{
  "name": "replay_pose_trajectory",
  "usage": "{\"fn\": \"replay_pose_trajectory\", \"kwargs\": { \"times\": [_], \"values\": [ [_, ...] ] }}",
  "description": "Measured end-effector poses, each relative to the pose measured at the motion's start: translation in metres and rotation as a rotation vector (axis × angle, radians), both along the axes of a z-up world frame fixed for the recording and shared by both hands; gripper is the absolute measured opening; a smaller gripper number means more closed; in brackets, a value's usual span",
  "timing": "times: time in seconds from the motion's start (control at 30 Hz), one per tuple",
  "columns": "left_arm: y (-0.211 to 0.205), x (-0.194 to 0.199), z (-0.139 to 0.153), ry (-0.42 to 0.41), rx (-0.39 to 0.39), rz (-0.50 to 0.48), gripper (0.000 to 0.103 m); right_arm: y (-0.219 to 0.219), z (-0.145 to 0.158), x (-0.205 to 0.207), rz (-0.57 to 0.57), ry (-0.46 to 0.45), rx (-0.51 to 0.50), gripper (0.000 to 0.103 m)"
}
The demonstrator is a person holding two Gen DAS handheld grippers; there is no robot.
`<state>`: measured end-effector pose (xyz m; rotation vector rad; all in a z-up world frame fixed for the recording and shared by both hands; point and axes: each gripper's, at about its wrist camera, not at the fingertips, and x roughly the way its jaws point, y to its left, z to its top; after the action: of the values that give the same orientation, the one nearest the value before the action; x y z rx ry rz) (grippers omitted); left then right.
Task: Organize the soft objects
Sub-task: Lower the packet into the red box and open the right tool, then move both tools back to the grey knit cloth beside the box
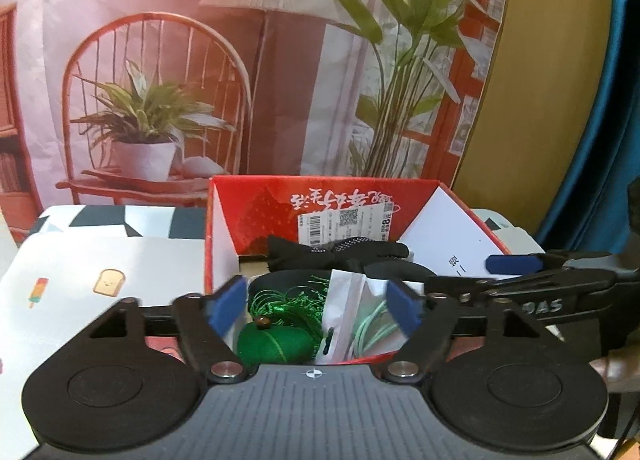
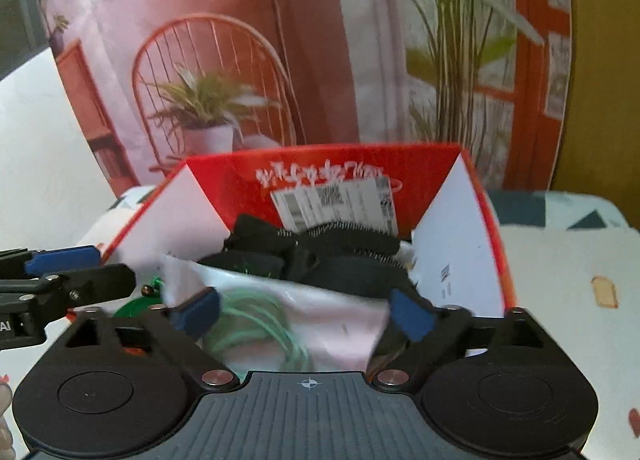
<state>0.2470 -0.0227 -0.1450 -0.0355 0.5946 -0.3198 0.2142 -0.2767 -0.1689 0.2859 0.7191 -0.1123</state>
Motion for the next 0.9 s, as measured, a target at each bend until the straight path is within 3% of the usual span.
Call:
{"fn": "replay_pose_trajectory", "kwargs": {
  "times": [0.07, 0.5, 0.63, 0.77, 0.9],
  "values": [
    [0.003, -0.005, 0.002, 0.005, -0.010, 0.001, 0.100, -0.001, 0.006, -0.007, 0.002, -0.018, 0.003, 0.102],
    [0.023, -0.061, -0.006, -0.030, -0.006, 0.017, 0.103, 0.008, 0.026, -0.076, -0.057, -0.192, -0.056, 0.103],
    [0.024, -0.079, -0.026, -0.039, 0.036, 0.039, 0.103, 0.007, 0.014, -0.103, -0.116, -0.217, -0.022, 0.103],
    [0.027, -0.087, -0.054, 0.012, 0.027, 0.065, 0.103, 0.009, -0.007, -0.129, -0.157, -0.236, 0.011, 0.103],
    [0.031, -0.092, -0.082, 0.051, 0.035, 0.102, 0.103, 0.015, -0.038, -0.145, -0.186, -0.189, 0.014, 0.103]
  ]
}}
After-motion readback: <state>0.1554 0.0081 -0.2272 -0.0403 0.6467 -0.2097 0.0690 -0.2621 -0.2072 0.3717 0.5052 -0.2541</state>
